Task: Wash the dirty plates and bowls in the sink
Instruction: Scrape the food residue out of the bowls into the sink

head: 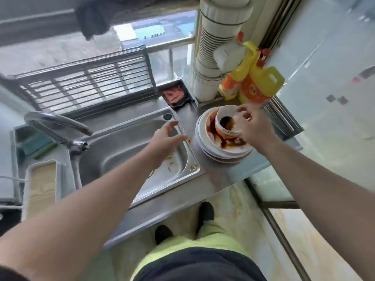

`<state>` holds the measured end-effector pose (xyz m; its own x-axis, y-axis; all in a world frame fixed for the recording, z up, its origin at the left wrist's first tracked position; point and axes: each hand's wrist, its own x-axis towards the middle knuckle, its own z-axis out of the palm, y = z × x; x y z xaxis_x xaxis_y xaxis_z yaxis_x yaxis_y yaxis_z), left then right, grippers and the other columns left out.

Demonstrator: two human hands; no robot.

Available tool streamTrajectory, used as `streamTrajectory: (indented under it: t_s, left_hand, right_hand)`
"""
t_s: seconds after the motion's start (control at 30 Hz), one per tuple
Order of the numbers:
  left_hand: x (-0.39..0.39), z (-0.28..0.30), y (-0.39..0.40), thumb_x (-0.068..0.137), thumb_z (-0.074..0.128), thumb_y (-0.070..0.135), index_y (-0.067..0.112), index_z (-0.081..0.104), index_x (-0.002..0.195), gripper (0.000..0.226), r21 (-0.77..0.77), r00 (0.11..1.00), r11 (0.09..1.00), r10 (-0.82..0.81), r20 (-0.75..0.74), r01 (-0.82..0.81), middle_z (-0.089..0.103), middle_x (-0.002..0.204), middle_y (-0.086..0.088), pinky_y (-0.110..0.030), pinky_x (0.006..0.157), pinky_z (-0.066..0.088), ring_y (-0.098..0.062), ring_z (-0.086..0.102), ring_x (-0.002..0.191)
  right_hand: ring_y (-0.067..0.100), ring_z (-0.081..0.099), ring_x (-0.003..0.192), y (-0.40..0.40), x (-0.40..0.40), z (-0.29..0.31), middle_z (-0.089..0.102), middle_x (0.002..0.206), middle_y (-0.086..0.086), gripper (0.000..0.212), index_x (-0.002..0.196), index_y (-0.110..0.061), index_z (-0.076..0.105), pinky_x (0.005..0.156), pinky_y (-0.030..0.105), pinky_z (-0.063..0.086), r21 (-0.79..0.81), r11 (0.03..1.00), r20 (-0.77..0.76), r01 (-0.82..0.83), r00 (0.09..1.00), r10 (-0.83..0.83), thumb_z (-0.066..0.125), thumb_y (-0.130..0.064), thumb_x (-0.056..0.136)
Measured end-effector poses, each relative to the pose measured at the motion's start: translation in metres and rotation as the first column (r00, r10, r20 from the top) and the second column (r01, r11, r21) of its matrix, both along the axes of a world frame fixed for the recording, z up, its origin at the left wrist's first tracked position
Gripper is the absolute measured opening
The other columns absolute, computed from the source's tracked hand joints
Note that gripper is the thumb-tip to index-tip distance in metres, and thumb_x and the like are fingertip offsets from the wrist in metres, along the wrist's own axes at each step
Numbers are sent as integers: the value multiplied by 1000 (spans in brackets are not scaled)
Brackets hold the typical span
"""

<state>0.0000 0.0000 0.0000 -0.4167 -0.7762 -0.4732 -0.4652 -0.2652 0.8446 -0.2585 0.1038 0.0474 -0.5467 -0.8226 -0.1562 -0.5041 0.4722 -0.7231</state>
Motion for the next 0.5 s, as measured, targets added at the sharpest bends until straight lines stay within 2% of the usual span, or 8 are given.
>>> streamTrajectory:
  t_s: [0.1, 0.17, 0.27, 0.33, 0.37, 0.43, 0.5]
  left_hand:
    - [-53, -9, -7, 91, 75, 44, 40, 39, 156, 74, 113, 999, 994, -16, 50, 10, 51, 142, -5, -43, 98, 56, -11, 59, 102]
    - [-88, -16, -10, 92, 72, 51, 39, 30, 160, 80, 237, 999, 971, 22, 41, -31, 48, 152, -7, -45, 101, 53, -16, 57, 106]
    - [-126, -25, -14, 93, 60, 68, 40, 22, 163, 85, 374, 990, 918, 112, 81, -134, 35, 165, -4, -58, 115, 41, -31, 45, 137]
    - [-142, -34, -18, 81, 57, 81, 44, 29, 157, 90, 432, 974, 876, 167, 150, -216, 37, 164, -2, -63, 115, 36, -34, 41, 145]
    - [-146, -39, -20, 75, 56, 84, 44, 34, 153, 91, 444, 968, 864, 176, 177, -238, 44, 159, -1, -64, 113, 38, -34, 46, 141]
    - [-151, -50, -21, 75, 54, 84, 39, 42, 142, 81, 459, 960, 847, 195, 202, -269, 60, 140, -2, -59, 103, 47, -31, 59, 123]
    - [-153, -54, -19, 81, 54, 81, 39, 45, 140, 73, 460, 956, 841, 211, 205, -284, 66, 128, -1, -55, 97, 52, -29, 65, 113]
  right_hand:
    - [20, 60, 96, 4, -42, -11, 66, 103, -5, 21, 118, -28, 64, 83, 35, 45, -69, 981, 4, 179, 984, -179, 60, -34, 98]
    - [23, 61, 96, 3, -69, -32, 65, 103, -2, 24, 113, -27, 64, 81, 37, 46, -37, 963, 65, 269, 962, -266, 59, -40, 94]
    - [25, 58, 108, -9, -99, -64, 61, 121, 0, 44, 122, -32, 62, 88, 42, 45, 157, 956, 259, 247, 924, -282, 49, -60, 92]
    - [20, 51, 108, -18, -108, -79, 48, 130, -7, 48, 130, -42, 54, 86, 41, 40, 324, 934, 418, 153, 862, -286, 41, -70, 94]
    - [19, 48, 109, -22, -113, -92, 43, 132, -9, 52, 133, -45, 50, 86, 41, 39, 379, 917, 458, 122, 837, -301, 38, -75, 91]
    - [21, 46, 121, -30, -119, -112, 44, 145, -5, 78, 151, -41, 39, 92, 43, 41, 428, 898, 470, 100, 824, -316, 36, -83, 85]
    - [28, 43, 140, -37, -121, -123, 37, 163, 4, 94, 160, -38, 28, 108, 51, 42, 413, 903, 438, 117, 844, -310, 36, -87, 80]
